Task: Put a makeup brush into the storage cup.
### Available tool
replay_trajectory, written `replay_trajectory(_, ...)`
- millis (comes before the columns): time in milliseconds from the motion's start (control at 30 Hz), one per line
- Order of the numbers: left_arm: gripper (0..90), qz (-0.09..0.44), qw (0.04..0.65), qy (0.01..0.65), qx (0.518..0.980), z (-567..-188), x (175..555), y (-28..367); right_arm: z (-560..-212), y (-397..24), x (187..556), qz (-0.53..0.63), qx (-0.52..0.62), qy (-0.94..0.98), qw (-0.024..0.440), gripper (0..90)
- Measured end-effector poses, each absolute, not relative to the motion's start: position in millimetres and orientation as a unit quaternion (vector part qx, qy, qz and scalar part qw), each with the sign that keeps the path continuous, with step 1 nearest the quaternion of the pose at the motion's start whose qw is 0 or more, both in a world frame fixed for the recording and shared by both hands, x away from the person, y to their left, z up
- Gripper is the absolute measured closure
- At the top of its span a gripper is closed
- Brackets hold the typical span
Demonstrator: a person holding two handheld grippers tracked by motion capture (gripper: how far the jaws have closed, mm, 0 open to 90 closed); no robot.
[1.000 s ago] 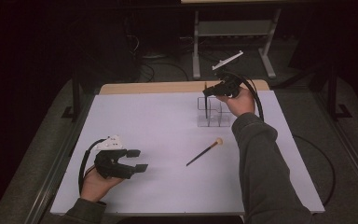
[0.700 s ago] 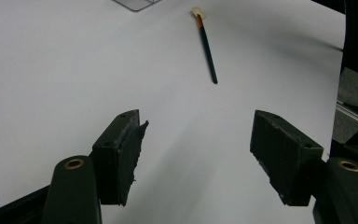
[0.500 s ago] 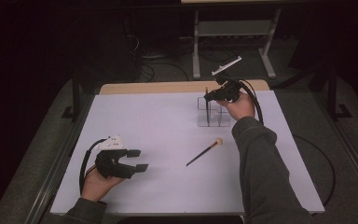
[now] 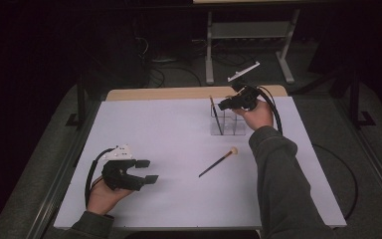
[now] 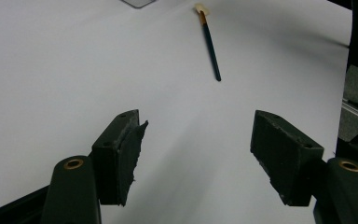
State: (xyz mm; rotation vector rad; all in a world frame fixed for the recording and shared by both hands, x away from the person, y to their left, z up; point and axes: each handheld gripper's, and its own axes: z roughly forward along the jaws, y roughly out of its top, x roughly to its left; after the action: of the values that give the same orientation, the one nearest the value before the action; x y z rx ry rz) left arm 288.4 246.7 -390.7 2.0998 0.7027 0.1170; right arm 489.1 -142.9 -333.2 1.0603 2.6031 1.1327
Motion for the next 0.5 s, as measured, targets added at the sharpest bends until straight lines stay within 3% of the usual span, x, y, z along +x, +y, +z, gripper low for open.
replay_trajectory(500,32.3,0.054,0.446,0.283,0.847,-390.5,287.7,246.4,-330.3,-148.5,481.6,0.397,0.342,0.85,0.051,68.9)
